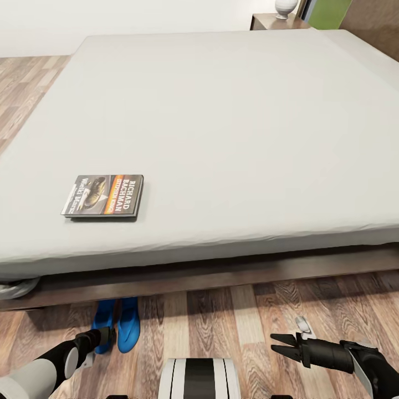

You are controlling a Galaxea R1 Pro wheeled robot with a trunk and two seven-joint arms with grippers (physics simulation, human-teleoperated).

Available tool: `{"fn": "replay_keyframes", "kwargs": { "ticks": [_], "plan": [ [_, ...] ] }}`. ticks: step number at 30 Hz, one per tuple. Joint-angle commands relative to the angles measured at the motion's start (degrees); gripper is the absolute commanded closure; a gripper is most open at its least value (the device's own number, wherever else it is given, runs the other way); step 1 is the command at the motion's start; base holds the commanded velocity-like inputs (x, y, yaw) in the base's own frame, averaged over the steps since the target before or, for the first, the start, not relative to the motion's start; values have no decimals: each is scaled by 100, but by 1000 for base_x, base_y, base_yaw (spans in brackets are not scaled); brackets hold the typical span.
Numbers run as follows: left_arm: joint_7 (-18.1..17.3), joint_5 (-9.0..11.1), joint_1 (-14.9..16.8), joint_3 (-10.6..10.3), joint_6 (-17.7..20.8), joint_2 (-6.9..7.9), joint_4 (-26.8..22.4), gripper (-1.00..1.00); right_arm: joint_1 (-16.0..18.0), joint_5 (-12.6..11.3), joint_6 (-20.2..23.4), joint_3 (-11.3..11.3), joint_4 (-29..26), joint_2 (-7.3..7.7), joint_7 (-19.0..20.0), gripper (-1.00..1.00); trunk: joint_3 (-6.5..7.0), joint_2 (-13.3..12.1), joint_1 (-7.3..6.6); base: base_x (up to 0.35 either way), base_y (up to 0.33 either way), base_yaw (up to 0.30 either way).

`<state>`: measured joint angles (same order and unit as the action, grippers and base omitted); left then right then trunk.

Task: In the bedroom, move the book from the bed onto either nightstand, and place the two sandals side by side next to the bed.

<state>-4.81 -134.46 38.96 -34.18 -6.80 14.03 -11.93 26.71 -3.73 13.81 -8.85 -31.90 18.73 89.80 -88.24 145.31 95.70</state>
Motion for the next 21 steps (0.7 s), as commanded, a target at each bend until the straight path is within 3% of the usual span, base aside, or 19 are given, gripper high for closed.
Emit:
{"fn": "replay_keyframes", "kwargs": {
  "ticks": [1, 21],
  "plan": [
    [-19, -54, -3, 8, -42, 3, -19, 100, 1, -7, 60, -3, 0, -2, 20, -100, -3, 1, -1, 0, 0, 0],
    [-20, -54, -3, 8, 2, 3, -24, 100, 1, -5, 60, -3, 0, -12, 20, -100, -3, 1, -1, 0, 0, 0]
  ]
}}
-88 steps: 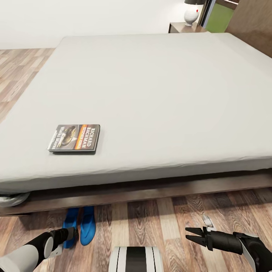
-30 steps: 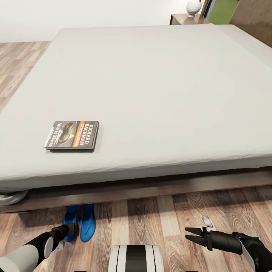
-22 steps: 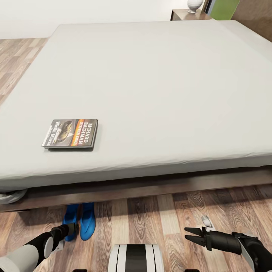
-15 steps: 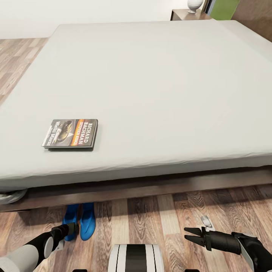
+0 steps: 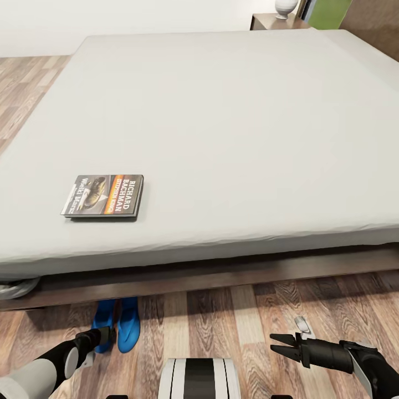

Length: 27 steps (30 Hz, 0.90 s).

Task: In the bedroom, move the book from the bed onto either nightstand, and place the two sandals side by side next to the bed.

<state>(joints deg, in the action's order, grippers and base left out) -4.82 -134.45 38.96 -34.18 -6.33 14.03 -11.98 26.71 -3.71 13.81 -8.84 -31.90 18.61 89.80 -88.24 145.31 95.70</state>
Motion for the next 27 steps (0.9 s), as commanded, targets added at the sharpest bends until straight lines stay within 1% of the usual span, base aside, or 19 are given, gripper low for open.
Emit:
{"fn": "replay_keyframes", "kwargs": {
  "ticks": [1, 17, 27],
  "plan": [
    [-19, -55, -3, 8, -43, 3, -21, 100, 1, -7, 60, -3, -1, -1, 20, -100, -3, 1, -1, 0, 0, 0],
    [45, -55, -3, 8, -44, 3, -24, 100, 1, -7, 60, -3, -2, -4, 20, -100, -3, 1, -1, 0, 0, 0],
    [25, -55, -3, 8, -41, 3, -21, 100, 1, -7, 60, -3, -1, -7, 20, -100, -3, 1, -1, 0, 0, 0]
  ]
}}
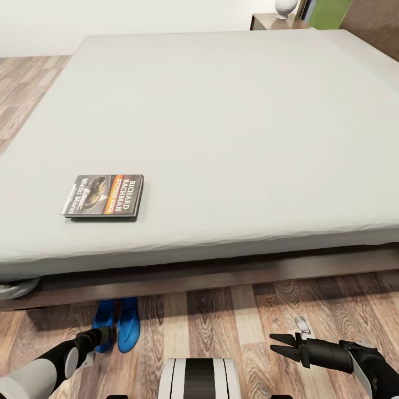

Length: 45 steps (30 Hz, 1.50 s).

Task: In the bedroom, move the book from the bed onto either nightstand, and place the two sandals side by side next to the bed.

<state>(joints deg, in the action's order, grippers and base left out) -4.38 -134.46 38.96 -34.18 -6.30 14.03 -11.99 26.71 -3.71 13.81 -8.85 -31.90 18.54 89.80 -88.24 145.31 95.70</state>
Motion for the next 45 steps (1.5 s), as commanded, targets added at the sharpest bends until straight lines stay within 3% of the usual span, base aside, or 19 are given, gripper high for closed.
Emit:
{"fn": "replay_keyframes", "kwargs": {
  "ticks": [1, 45],
  "plan": [
    [-32, -54, -3, 8, -45, 3, -18, 100, 1, -7, 60, -3, -2, 0, 20, -100, -3, 1, -1, 0, 0, 0],
    [-63, -54, -3, -1, -44, 3, -29, 100, 1, -17, 50, -24, -9, 9, 20, -100, -3, 1, -1, 0, 0, 0]
  ]
}}
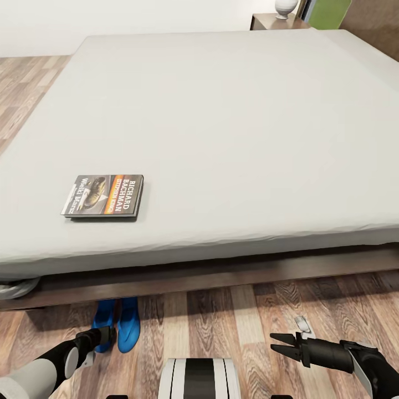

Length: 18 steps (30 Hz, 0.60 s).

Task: In the bedroom, move the book from the bed onto either nightstand, and place the two sandals side by side next to the bed.

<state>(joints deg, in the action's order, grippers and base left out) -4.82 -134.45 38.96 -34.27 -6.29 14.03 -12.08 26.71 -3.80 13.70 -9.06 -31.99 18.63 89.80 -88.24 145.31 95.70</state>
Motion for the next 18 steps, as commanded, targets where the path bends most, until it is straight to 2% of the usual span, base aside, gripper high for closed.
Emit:
{"fn": "replay_keyframes", "kwargs": {
  "ticks": [1, 5, 12, 18],
  "plan": [
    [-19, -55, -3, 8, -43, 3, -21, 100, 1, -7, 61, -7, 0, 0, 20, -100, -3, 1, -1, 0, 0, 0],
    [-19, -55, -3, 9, -35, 3, -22, 100, 1, -7, 62, -14, 0, 1, 20, -100, -3, 1, -1, 0, 0, 0],
    [-2, -55, -3, 8, 286, 3, -23, 100, 1, -13, 56, -10, 0, 0, 20, -100, -3, 1, -1, 0, 0, 0],
    [3, -55, -9, 5, 336, 3, -23, 100, 1, -15, 54, -9, 0, 0, 20, -100, -3, 1, -1, 0, 0, 0]
  ]
}}
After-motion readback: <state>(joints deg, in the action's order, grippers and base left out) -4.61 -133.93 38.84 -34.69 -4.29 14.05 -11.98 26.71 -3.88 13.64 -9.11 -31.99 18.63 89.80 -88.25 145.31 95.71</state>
